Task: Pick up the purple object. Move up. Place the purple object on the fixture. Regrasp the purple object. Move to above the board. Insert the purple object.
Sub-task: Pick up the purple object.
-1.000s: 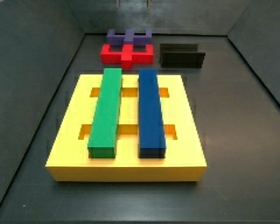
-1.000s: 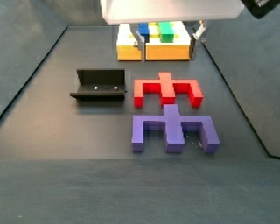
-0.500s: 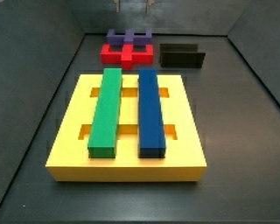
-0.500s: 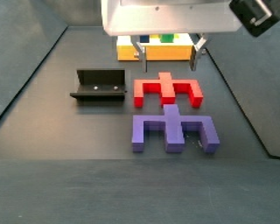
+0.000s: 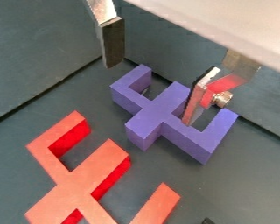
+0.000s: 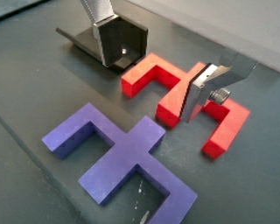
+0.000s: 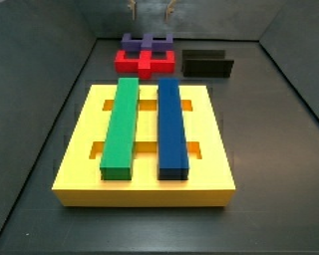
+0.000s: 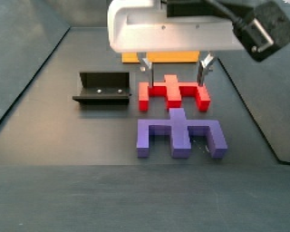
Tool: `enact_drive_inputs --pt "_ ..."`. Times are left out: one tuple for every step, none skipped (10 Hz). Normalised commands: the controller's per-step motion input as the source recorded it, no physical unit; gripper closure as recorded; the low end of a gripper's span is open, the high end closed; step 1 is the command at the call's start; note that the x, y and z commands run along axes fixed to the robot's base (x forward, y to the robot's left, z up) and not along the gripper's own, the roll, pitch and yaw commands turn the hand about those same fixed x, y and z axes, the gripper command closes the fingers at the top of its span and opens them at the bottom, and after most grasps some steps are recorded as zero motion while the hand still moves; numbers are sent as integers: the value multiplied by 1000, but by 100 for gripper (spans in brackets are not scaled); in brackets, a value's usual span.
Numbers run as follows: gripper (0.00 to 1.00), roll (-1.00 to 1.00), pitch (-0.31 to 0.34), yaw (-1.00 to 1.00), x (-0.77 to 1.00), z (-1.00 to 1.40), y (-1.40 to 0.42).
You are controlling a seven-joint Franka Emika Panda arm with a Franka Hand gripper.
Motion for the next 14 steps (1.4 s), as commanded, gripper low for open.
enact_drive_inputs --pt "0 -43 -20 -91 34 -400 100" --pt "0 -66 -37 -109 51 -420 109" --pt "0 -43 -27 -71 0 -369 77" --pt "0 -23 0 -3 31 -260 26" --pt "0 -4 0 0 57 -260 14" --pt "0 -10 0 0 43 -266 11" --pt "0 -6 0 0 51 -257 0" --pt "0 0 0 0 71 -274 0" --pt "0 0 0 0 89 -303 0" --pt "0 -7 0 0 60 -334 11" --pt "0 -3 0 0 69 -340 6" --pt "0 0 0 0 49 -357 0" --pt "0 0 -14 0 6 -334 0" --pt "0 14 0 69 0 -171 0"
